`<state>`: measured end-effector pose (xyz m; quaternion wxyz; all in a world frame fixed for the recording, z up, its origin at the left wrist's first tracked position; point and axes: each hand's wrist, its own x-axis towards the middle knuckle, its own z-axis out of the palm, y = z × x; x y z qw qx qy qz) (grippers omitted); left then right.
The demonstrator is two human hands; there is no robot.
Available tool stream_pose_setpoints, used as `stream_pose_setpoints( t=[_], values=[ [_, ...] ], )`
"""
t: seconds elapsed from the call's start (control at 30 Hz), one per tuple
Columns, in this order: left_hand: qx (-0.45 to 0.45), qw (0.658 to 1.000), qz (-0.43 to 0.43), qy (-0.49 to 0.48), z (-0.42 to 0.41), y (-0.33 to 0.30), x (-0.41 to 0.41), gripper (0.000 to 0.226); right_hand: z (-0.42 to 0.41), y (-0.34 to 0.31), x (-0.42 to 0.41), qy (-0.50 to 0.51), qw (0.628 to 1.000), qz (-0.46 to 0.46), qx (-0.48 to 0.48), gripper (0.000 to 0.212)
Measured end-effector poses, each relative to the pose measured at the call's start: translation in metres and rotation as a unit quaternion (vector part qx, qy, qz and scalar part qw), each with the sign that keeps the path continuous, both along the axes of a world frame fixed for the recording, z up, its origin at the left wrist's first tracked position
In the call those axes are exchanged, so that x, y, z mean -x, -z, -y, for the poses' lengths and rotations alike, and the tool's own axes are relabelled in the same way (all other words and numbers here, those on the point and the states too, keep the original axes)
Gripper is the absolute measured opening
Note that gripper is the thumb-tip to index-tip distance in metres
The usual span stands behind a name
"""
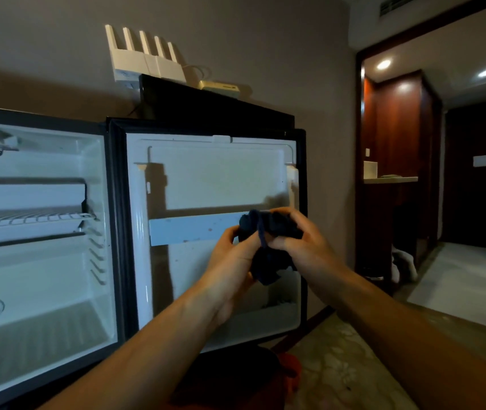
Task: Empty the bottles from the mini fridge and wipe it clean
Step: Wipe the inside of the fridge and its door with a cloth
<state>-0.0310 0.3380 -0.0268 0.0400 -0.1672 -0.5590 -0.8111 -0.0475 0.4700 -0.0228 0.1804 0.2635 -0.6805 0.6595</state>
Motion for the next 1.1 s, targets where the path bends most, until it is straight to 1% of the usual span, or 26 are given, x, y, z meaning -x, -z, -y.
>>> stream_pose_setpoints(
  t=[0.03, 0.07, 0.1, 0.13, 0.17, 0.2, 0.23, 0.3, 0.4, 0.47, 0.5, 0.53, 0.57, 0.63, 0.7, 0.77, 0.83, 0.87, 0.93, 1.0, 1.03, 1.1],
  values=[
    [0.010, 1.000, -0.001, -0.029, -0.003, 0.003, 0.002, 0.033, 0.000, 0.005, 0.000, -0.006, 1.000, 0.001, -0.003, 0.034],
    [0.020, 0.998, -0.009, -0.061, -0.006, 0.005, 0.006, 0.031, -0.001, 0.010, 0.001, -0.022, 1.000, 0.010, 0.012, 0.039],
    [0.029, 0.995, -0.027, -0.095, -0.007, 0.008, 0.010, 0.032, -0.002, 0.016, 0.003, -0.048, 0.997, 0.033, 0.054, 0.044],
    [0.043, 0.989, -0.059, -0.130, -0.009, 0.011, 0.013, 0.035, -0.002, 0.021, 0.005, -0.082, 0.988, 0.068, 0.115, 0.047],
    [0.071, 0.977, -0.107, -0.169, -0.009, 0.015, 0.017, 0.040, -0.003, 0.026, 0.007, -0.117, 0.971, 0.107, 0.180, 0.046],
    [0.110, 0.957, -0.162, -0.216, -0.009, 0.019, 0.020, 0.046, -0.004, 0.030, 0.007, -0.154, 0.951, 0.140, 0.230, 0.043],
    [0.156, 0.929, -0.210, -0.262, -0.009, 0.023, 0.022, 0.050, -0.005, 0.034, 0.007, -0.188, 0.934, 0.163, 0.257, 0.041],
    [0.232, 0.873, -0.270, -0.334, -0.011, 0.029, 0.023, 0.060, -0.004, 0.039, 0.004, -0.226, 0.920, 0.176, 0.267, 0.043],
    [0.265, 0.840, -0.302, -0.364, -0.015, 0.034, 0.023, 0.064, 0.007, 0.042, 0.002, -0.195, 0.939, 0.147, 0.241, 0.041],
    [0.299, 0.804, -0.337, -0.388, -0.018, 0.040, 0.025, 0.060, 0.015, 0.045, 0.002, -0.155, 0.949, 0.135, 0.241, 0.039],
    [0.322, 0.789, -0.351, -0.388, -0.021, 0.044, 0.026, 0.059, 0.018, 0.046, 0.003, -0.140, 0.951, 0.130, 0.241, 0.035],
    [0.339, 0.783, -0.359, -0.378, -0.023, 0.047, 0.026, 0.061, 0.019, 0.046, 0.002, -0.130, 0.953, 0.128, 0.243, 0.031],
    [0.344, 0.785, -0.367, -0.363, -0.024, 0.051, 0.026, 0.065, 0.018, 0.046, 0.002, -0.123, 0.952, 0.129, 0.248, 0.030],
    [0.332, 0.805, -0.372, -0.321, -0.026, 0.057, 0.021, 0.071, 0.011, 0.046, 0.003, -0.120, 0.944, 0.136, 0.276, 0.031],
    [0.300, 0.843, -0.356, -0.267, -0.025, 0.059, 0.014, 0.067, 0.003, 0.047, 0.006, -0.104, 0.945, 0.144, 0.275, 0.032],
    [0.286, 0.873, -0.339, -0.204, -0.022, 0.062, 0.009, 0.061, -0.001, 0.050, 0.010, -0.052, 0.956, 0.150, 0.246, 0.030],
    [0.294, 0.880, -0.339, -0.156, -0.019, 0.062, 0.008, 0.057, -0.003, 0.053, 0.015, -0.001, 0.962, 0.146, 0.232, 0.027],
    [0.313, 0.875, -0.340, -0.143, -0.017, 0.061, 0.009, 0.054, -0.005, 0.052, 0.018, 0.018, 0.964, 0.140, 0.223, 0.026],
    [0.377, 0.847, -0.342, -0.150, -0.011, 0.058, 0.012, 0.050, -0.009, 0.050, 0.024, 0.037, 0.973, 0.121, 0.191, 0.026],
    [0.453, 0.797, -0.353, -0.189, 0.000, 0.055, 0.015, 0.046, -0.014, 0.049, 0.030, 0.053, 0.984, 0.096, 0.137, 0.029],
    [0.488, 0.759, -0.368, -0.224, 0.009, 0.052, 0.017, 0.047, -0.017, 0.048, 0.034, 0.077, 0.990, 0.068, 0.096, 0.031],
    [0.546, 0.658, -0.408, -0.321, 0.030, 0.047, 0.023, 0.056, -0.024, 0.045, 0.041, 0.145, 0.989, -0.025, 0.005, 0.040]
  ],
)
